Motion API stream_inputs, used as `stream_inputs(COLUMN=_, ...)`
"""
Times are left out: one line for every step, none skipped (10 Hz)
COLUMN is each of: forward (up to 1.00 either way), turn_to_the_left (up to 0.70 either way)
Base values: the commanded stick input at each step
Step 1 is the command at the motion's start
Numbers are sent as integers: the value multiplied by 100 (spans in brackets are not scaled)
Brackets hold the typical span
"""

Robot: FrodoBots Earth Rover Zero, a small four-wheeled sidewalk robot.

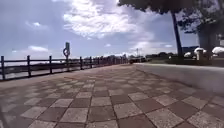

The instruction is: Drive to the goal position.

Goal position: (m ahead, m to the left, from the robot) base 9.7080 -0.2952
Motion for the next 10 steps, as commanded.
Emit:
stream_inputs(forward=45, turn_to_the_left=27)
stream_inputs(forward=45, turn_to_the_left=16)
stream_inputs(forward=45, turn_to_the_left=0)
stream_inputs(forward=45, turn_to_the_left=0)
stream_inputs(forward=45, turn_to_the_left=0)
stream_inputs(forward=45, turn_to_the_left=0)
stream_inputs(forward=45, turn_to_the_left=0)
stream_inputs(forward=45, turn_to_the_left=0)
stream_inputs(forward=45, turn_to_the_left=0)
stream_inputs(forward=45, turn_to_the_left=0)
